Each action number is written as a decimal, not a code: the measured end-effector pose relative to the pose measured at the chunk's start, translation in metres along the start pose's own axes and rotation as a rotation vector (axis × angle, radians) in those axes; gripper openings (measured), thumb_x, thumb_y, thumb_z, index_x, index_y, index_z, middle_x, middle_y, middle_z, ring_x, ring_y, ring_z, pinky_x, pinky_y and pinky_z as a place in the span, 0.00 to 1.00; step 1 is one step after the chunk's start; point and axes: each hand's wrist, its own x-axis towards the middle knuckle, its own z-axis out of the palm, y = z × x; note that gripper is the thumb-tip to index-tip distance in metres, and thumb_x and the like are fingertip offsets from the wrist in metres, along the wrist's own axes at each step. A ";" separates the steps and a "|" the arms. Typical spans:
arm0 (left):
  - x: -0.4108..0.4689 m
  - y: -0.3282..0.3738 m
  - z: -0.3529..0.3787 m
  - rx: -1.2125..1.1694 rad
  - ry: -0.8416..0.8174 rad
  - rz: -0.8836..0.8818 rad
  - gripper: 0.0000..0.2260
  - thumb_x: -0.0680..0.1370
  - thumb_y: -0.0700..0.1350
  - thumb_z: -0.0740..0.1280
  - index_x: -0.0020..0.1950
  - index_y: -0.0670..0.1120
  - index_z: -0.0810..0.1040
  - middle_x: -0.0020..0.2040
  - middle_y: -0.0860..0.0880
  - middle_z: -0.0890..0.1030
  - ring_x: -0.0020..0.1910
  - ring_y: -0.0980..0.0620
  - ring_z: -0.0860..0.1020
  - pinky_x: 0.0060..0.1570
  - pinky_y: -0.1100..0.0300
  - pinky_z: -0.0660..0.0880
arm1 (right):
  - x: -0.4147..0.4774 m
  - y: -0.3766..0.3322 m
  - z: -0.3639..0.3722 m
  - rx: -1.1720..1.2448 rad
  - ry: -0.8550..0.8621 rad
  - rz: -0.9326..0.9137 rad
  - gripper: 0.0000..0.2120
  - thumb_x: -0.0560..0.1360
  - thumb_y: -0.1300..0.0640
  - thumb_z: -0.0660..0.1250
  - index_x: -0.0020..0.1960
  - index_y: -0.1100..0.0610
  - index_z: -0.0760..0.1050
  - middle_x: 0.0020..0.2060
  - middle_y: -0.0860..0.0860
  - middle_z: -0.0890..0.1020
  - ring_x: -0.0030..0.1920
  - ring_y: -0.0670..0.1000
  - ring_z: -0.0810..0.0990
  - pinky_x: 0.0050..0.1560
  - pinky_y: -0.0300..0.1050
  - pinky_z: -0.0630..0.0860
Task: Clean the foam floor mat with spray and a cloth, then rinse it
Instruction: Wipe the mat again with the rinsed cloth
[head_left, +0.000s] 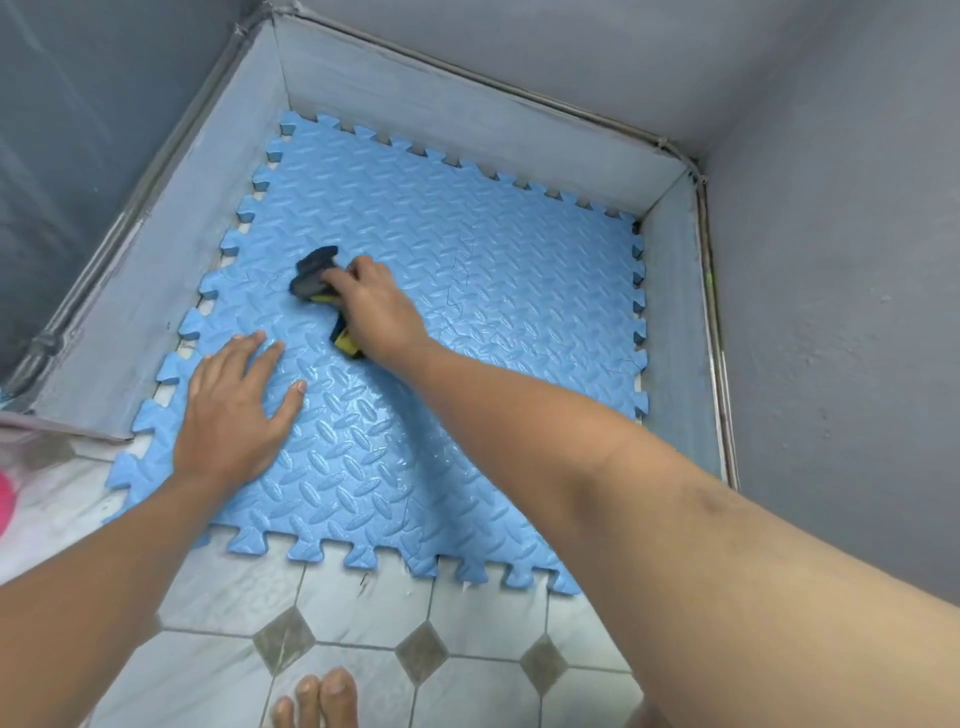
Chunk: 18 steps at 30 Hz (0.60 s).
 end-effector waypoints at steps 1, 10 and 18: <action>0.000 -0.001 0.000 -0.004 0.000 -0.001 0.29 0.81 0.61 0.58 0.75 0.45 0.73 0.77 0.45 0.70 0.78 0.42 0.65 0.79 0.43 0.56 | 0.006 0.017 -0.007 -0.001 0.012 0.043 0.16 0.80 0.57 0.61 0.66 0.49 0.72 0.56 0.54 0.71 0.60 0.58 0.70 0.52 0.51 0.72; 0.001 0.000 0.003 0.001 0.013 -0.012 0.29 0.80 0.61 0.57 0.75 0.44 0.73 0.77 0.44 0.71 0.78 0.42 0.65 0.79 0.42 0.56 | -0.075 0.261 -0.130 -0.203 0.230 0.862 0.17 0.81 0.60 0.58 0.70 0.60 0.68 0.65 0.64 0.69 0.62 0.66 0.73 0.62 0.56 0.72; 0.002 0.000 0.003 0.027 0.001 -0.013 0.29 0.81 0.60 0.57 0.75 0.44 0.73 0.77 0.45 0.71 0.78 0.43 0.65 0.79 0.42 0.57 | -0.005 0.164 -0.067 -0.011 0.205 0.371 0.19 0.82 0.57 0.62 0.72 0.57 0.69 0.65 0.56 0.69 0.61 0.56 0.73 0.61 0.42 0.69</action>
